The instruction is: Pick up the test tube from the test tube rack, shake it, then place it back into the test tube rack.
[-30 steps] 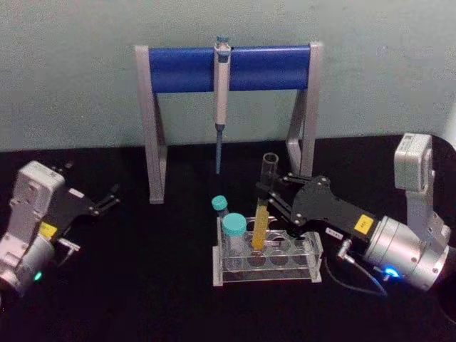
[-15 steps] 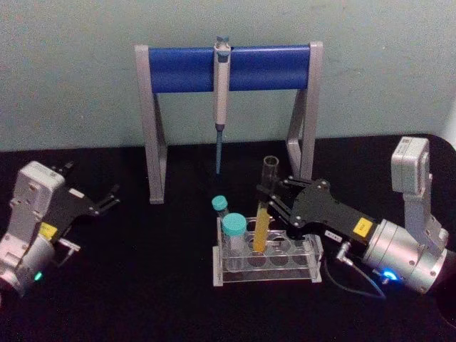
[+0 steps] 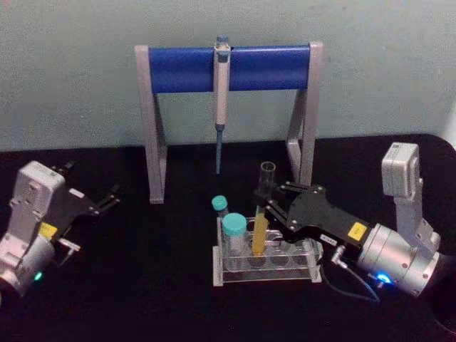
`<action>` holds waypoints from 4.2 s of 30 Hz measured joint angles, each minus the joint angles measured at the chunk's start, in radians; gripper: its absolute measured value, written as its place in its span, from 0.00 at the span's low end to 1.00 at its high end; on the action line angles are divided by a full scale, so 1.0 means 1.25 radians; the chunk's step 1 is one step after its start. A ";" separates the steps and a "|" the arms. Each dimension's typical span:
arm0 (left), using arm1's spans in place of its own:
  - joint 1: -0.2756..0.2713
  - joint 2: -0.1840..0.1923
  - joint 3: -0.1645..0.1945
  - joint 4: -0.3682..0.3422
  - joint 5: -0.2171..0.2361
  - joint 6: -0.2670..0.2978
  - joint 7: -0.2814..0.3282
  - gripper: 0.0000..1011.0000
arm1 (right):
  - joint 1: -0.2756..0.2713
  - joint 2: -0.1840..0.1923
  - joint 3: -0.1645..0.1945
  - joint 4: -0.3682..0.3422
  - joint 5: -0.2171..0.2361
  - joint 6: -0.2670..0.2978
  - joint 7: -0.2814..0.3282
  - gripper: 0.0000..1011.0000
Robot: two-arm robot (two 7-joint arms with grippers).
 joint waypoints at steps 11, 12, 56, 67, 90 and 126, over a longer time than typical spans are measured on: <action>0.000 0.000 0.000 0.000 0.000 0.000 0.000 0.99 | 0.005 -0.009 -0.010 0.022 -0.008 0.003 0.001 0.23; 0.000 0.000 0.000 0.000 0.000 0.000 0.000 0.99 | 0.005 -0.010 -0.010 0.023 -0.008 0.003 0.001 0.23; 0.000 0.000 0.000 0.000 0.000 0.000 0.000 0.99 | 0.008 -0.040 -0.018 0.074 -0.029 0.013 -0.012 0.23; 0.000 0.000 0.000 0.000 0.000 0.000 0.000 0.99 | 0.008 -0.040 -0.018 0.075 -0.031 0.013 -0.013 0.23; 0.000 0.000 0.000 0.000 0.000 0.000 0.000 0.99 | 0.008 -0.040 -0.018 0.074 -0.031 0.013 -0.011 0.78; 0.000 0.000 0.000 0.000 0.000 0.000 0.000 0.99 | -0.027 -0.022 0.037 -0.024 -0.045 -0.032 -0.058 0.99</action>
